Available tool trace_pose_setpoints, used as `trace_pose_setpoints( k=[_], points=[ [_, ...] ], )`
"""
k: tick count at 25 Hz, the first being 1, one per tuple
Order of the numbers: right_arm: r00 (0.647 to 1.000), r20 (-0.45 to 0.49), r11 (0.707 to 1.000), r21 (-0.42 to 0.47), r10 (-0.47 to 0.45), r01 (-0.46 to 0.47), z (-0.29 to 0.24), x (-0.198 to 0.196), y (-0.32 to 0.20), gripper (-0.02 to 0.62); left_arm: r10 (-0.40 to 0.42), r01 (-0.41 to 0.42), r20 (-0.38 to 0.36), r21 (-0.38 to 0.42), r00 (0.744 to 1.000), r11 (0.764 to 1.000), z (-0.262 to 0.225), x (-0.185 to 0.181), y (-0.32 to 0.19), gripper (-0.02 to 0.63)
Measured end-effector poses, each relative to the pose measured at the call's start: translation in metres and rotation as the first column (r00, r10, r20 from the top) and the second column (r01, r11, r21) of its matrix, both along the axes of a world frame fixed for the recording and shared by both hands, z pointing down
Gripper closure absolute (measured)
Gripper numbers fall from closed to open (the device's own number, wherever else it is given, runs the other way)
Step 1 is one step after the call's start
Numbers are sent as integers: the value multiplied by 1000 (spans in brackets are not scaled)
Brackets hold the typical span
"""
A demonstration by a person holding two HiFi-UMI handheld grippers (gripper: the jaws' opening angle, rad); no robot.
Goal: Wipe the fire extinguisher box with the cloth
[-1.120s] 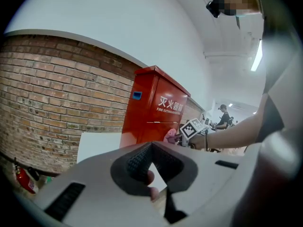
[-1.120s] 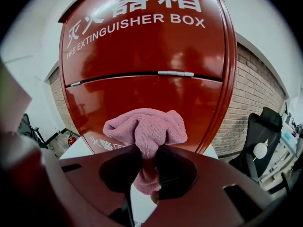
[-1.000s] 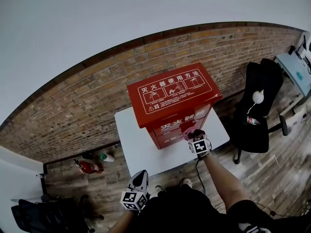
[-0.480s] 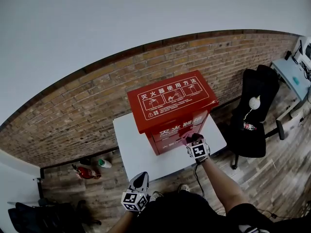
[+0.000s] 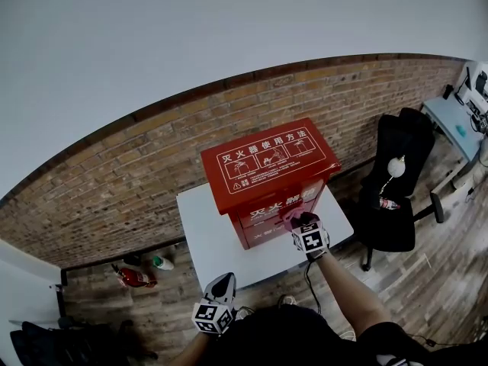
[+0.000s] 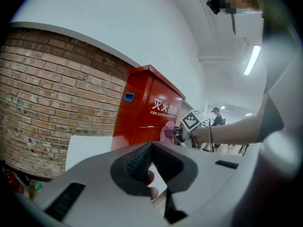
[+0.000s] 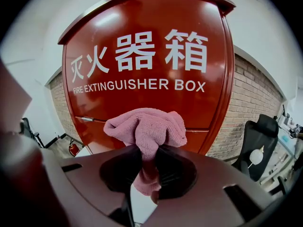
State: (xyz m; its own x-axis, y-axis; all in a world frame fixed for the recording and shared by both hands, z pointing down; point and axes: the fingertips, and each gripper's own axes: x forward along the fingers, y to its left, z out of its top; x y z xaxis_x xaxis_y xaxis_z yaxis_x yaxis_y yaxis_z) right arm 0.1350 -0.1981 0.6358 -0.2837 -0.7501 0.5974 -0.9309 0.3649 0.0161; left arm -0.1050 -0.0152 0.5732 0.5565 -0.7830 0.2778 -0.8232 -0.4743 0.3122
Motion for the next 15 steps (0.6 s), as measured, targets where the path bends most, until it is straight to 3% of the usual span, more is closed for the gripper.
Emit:
trace_pose_setpoints(
  k=[15],
  points=[
    [999, 21, 998, 49, 32, -33, -42, 1, -1, 505, 20, -20, -7, 1, 1000, 1000, 1, 1, 2, 589]
  ],
)
